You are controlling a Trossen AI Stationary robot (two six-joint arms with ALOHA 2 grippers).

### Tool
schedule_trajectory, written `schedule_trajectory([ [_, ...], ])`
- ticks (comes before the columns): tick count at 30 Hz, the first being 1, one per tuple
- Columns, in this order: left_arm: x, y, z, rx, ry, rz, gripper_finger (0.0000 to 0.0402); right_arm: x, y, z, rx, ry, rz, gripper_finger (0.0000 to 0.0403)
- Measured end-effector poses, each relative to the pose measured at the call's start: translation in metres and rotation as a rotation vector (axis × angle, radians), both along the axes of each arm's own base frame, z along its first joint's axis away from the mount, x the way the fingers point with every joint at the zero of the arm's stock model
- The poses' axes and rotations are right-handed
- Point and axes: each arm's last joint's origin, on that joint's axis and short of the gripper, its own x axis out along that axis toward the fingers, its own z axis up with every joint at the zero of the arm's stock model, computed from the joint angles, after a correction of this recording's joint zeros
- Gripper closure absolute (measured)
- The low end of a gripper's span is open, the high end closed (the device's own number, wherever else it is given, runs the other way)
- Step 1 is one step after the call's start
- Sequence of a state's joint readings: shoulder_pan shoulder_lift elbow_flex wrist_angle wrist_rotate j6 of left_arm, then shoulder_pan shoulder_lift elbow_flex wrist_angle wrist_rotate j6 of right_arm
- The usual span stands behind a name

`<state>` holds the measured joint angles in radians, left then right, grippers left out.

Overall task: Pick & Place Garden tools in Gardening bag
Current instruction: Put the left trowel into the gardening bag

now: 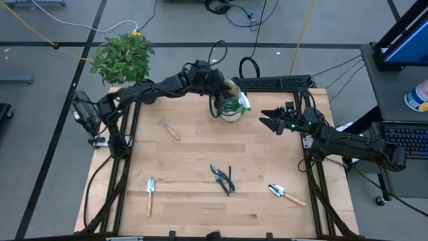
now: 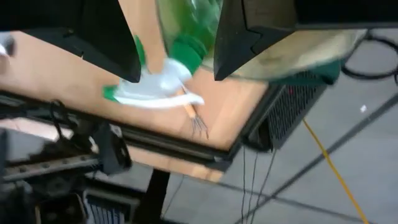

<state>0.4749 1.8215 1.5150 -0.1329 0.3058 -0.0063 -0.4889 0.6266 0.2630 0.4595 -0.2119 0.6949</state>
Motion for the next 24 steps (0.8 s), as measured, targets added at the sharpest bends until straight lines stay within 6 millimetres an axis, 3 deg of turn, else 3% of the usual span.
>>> schedule_trajectory([
  [4,-0.023,-0.031,0.02,-0.06,0.133,-0.048,0.0188,0.0,0.0,0.0,0.0,0.0,0.0,0.0009],
  [11,-0.066,-0.1,0.033,-0.204,0.488,-0.027,0.0188,0.0,0.0,0.0,0.0,0.0,0.0,0.0009],
  [24,-0.115,-0.203,0.023,-0.316,1.044,0.188,0.0188,0.0,0.0,0.0,0.0,-0.001,0.0,0.0009],
])
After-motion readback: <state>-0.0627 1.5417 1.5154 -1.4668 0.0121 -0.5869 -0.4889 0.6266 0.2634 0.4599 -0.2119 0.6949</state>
